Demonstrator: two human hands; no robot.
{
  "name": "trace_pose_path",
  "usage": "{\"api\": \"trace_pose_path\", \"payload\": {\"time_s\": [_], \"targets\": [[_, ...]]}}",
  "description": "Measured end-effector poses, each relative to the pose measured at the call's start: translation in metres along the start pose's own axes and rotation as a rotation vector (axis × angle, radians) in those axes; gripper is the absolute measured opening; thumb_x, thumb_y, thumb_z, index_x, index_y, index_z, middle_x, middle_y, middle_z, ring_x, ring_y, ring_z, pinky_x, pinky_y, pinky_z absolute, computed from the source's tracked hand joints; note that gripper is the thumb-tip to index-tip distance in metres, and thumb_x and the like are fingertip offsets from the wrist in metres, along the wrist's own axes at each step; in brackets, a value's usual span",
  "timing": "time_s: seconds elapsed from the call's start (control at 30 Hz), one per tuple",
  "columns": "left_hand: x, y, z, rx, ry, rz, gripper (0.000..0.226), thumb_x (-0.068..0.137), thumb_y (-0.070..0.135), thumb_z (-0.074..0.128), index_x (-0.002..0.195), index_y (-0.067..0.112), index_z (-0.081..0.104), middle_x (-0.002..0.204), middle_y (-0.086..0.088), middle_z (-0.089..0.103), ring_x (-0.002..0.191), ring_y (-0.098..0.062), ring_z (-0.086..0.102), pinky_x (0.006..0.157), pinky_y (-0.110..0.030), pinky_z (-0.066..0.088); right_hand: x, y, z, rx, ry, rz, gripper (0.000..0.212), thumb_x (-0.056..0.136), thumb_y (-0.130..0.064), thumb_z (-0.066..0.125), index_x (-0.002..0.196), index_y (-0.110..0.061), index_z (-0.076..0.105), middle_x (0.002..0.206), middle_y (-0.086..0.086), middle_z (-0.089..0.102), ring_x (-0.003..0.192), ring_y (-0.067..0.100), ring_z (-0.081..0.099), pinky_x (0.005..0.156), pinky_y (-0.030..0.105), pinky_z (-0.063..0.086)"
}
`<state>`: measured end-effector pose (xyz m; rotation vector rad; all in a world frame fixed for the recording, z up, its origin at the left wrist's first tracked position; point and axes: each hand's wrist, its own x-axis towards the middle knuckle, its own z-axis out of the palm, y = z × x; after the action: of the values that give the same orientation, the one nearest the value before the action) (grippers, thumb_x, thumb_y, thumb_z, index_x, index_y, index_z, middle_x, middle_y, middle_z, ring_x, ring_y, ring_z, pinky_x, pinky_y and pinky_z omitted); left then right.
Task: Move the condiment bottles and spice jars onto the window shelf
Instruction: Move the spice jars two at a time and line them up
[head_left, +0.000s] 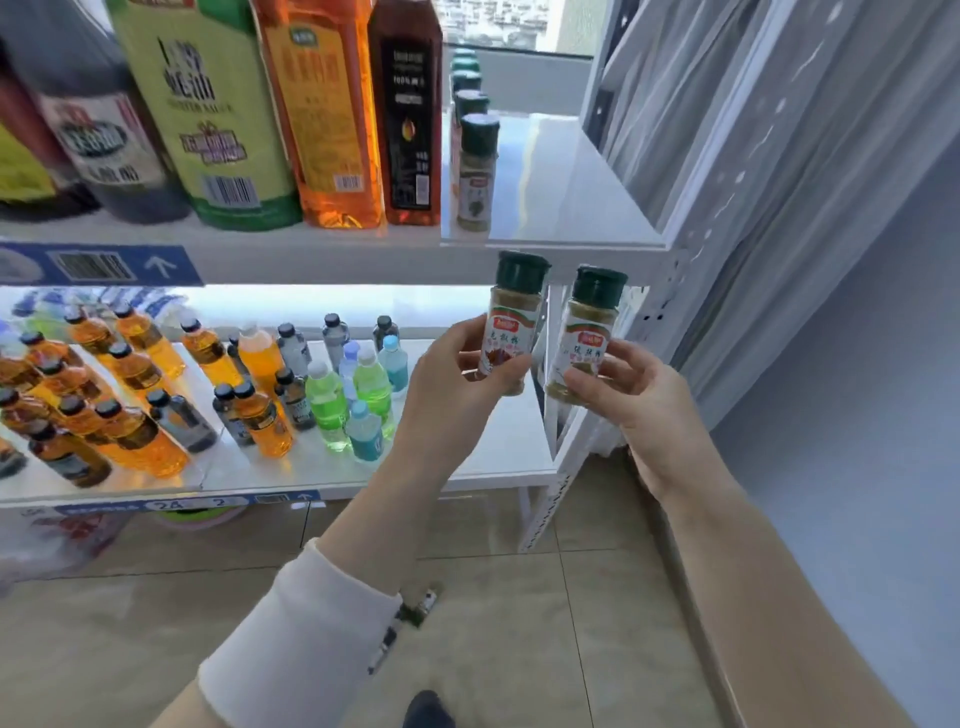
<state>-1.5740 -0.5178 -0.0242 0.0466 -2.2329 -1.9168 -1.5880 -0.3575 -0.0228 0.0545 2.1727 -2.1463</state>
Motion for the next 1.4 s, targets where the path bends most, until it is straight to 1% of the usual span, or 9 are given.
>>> {"api": "trace_pose_path", "payload": {"time_s": [0.1, 0.17, 0.33, 0.6, 0.77, 0.93, 1.07, 1.23, 1.4], "targets": [[0.029, 0.017, -0.009, -0.005, -0.008, 0.049, 0.023, 0.082, 0.02, 0.067, 0.1, 0.028, 0.056, 0.094, 0.008, 0.065, 0.089, -0.02, 0.064, 0.076, -0.023, 0.052, 0.026, -0.025, 0.01, -0.022, 0.021, -0.047, 0.05, 0.072, -0.013, 0.075, 0.119, -0.012, 0.056, 0.11, 0.006, 0.068, 0.101, 0.024, 0.066, 0.096, 0.04, 0.049], [0.046, 0.025, -0.012, -0.014, -0.015, 0.068, 0.026, 0.082, 0.022, 0.067, 0.106, 0.024, 0.056, 0.097, 0.006, 0.065, 0.09, -0.02, 0.065, 0.08, -0.029, 0.052, 0.043, -0.037, 0.014, -0.035, 0.029, -0.075, 0.047, 0.072, -0.013, 0.075, 0.115, -0.014, 0.057, 0.108, 0.006, 0.069, 0.1, 0.025, 0.066, 0.096, 0.041, 0.049], [0.081, 0.038, -0.005, -0.058, -0.051, 0.102, 0.034, 0.081, 0.024, 0.068, 0.111, 0.018, 0.055, 0.097, 0.005, 0.066, 0.085, -0.014, 0.065, 0.071, -0.02, 0.055, 0.086, -0.058, 0.016, -0.075, 0.064, -0.111, 0.045, 0.073, -0.013, 0.075, 0.114, -0.016, 0.056, 0.106, 0.002, 0.069, 0.099, 0.016, 0.066, 0.091, 0.033, 0.051], [0.133, 0.037, 0.025, -0.143, -0.014, 0.089, 0.031, 0.082, 0.022, 0.067, 0.109, 0.02, 0.054, 0.088, 0.012, 0.062, 0.07, 0.008, 0.061, 0.061, -0.009, 0.049, 0.175, -0.08, 0.017, -0.198, 0.064, -0.175, 0.04, 0.076, -0.011, 0.074, 0.112, -0.015, 0.058, 0.099, -0.005, 0.069, 0.086, 0.002, 0.066, 0.065, 0.012, 0.053], [0.172, 0.043, 0.05, -0.2, 0.021, 0.037, 0.029, 0.083, 0.023, 0.065, 0.109, 0.021, 0.051, 0.09, 0.005, 0.064, 0.068, 0.004, 0.063, 0.061, -0.008, 0.048, 0.244, -0.095, 0.02, -0.296, 0.043, -0.226, 0.039, 0.08, -0.01, 0.07, 0.116, -0.009, 0.057, 0.101, -0.002, 0.067, 0.088, 0.005, 0.062, 0.077, 0.025, 0.056], [0.211, 0.044, 0.071, -0.208, 0.046, -0.031, 0.023, 0.083, 0.028, 0.064, 0.098, 0.032, 0.047, 0.092, 0.008, 0.065, 0.071, 0.001, 0.065, 0.065, -0.009, 0.049, 0.313, -0.108, 0.025, -0.257, 0.1, -0.171, 0.03, 0.089, -0.014, 0.058, 0.118, -0.01, 0.054, 0.11, 0.004, 0.063, 0.101, 0.026, 0.062, 0.092, 0.048, 0.05], [0.241, 0.04, 0.079, -0.257, 0.121, -0.082, 0.024, 0.083, 0.029, 0.064, 0.099, 0.031, 0.048, 0.091, 0.01, 0.064, 0.076, -0.003, 0.065, 0.071, -0.017, 0.051, 0.368, -0.11, 0.04, -0.223, 0.109, -0.152, 0.029, 0.087, -0.006, 0.058, 0.116, -0.008, 0.057, 0.116, 0.012, 0.064, 0.101, 0.026, 0.061, 0.097, 0.048, 0.046], [0.261, 0.034, 0.086, -0.266, 0.208, -0.115, 0.03, 0.084, 0.026, 0.063, 0.11, 0.022, 0.048, 0.089, 0.011, 0.06, 0.063, 0.012, 0.059, 0.061, -0.007, 0.047, 0.423, -0.101, 0.053, -0.238, 0.069, -0.111, 0.033, 0.078, -0.003, 0.067, 0.11, -0.007, 0.06, 0.111, 0.014, 0.066, 0.1, 0.033, 0.064, 0.093, 0.048, 0.049], [0.27, 0.027, 0.091, -0.246, 0.245, -0.147, 0.03, 0.084, 0.025, 0.062, 0.111, 0.021, 0.049, 0.091, 0.008, 0.06, 0.064, 0.012, 0.058, 0.062, -0.009, 0.047, 0.453, -0.089, 0.059, -0.302, 0.031, -0.086, 0.047, 0.066, -0.006, 0.081, 0.108, -0.011, 0.06, 0.11, 0.008, 0.068, 0.097, 0.024, 0.065, 0.094, 0.042, 0.049]]}}
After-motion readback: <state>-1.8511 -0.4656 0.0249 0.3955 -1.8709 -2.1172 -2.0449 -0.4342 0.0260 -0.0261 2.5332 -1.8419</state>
